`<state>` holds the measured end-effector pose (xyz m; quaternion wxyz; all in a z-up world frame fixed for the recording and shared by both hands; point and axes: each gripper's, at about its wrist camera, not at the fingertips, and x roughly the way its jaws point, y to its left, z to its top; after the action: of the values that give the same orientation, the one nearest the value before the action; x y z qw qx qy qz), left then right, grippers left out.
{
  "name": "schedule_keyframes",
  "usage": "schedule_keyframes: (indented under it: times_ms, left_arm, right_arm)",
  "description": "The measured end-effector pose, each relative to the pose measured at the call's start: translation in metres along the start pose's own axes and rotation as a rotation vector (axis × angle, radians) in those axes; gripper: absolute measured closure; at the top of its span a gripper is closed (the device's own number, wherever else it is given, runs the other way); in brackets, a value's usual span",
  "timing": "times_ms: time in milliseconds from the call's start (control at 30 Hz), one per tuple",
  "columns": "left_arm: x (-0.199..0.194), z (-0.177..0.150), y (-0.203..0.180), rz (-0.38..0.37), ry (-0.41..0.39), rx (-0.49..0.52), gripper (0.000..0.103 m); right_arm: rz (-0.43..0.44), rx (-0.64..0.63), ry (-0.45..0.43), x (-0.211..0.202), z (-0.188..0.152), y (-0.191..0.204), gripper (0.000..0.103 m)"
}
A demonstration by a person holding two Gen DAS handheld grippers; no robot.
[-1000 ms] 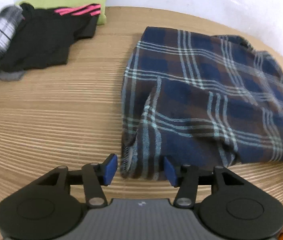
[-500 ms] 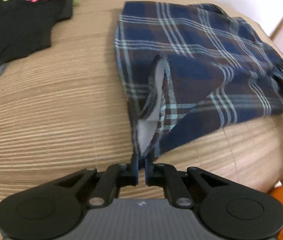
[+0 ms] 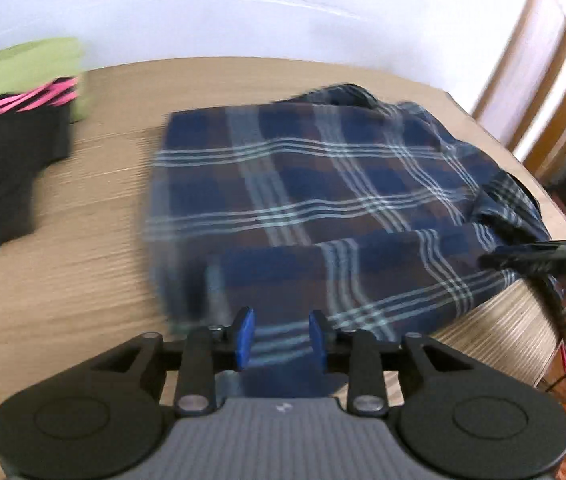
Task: Fold clothes
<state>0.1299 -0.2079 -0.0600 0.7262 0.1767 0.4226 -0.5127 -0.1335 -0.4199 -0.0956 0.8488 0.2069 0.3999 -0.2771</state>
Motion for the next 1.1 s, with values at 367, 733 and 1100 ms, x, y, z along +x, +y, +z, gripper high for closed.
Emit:
schedule_keyframes:
  times_ms: [367, 733, 1100]
  left_arm:
    - [0.048, 0.007, -0.034, 0.107, 0.09, 0.061, 0.062]
    - [0.074, 0.034, -0.127, -0.011, 0.095, 0.188, 0.058]
    - [0.078, 0.037, -0.156, -0.003, 0.114, 0.203, 0.057]
  right_arm:
    - [-0.271, 0.075, -0.143, -0.079, -0.04, -0.045, 0.046]
    - [-0.472, 0.305, -0.123, -0.115, -0.124, -0.15, 0.035]
    - [-0.152, 0.207, -0.071, -0.107, -0.076, -0.158, 0.094]
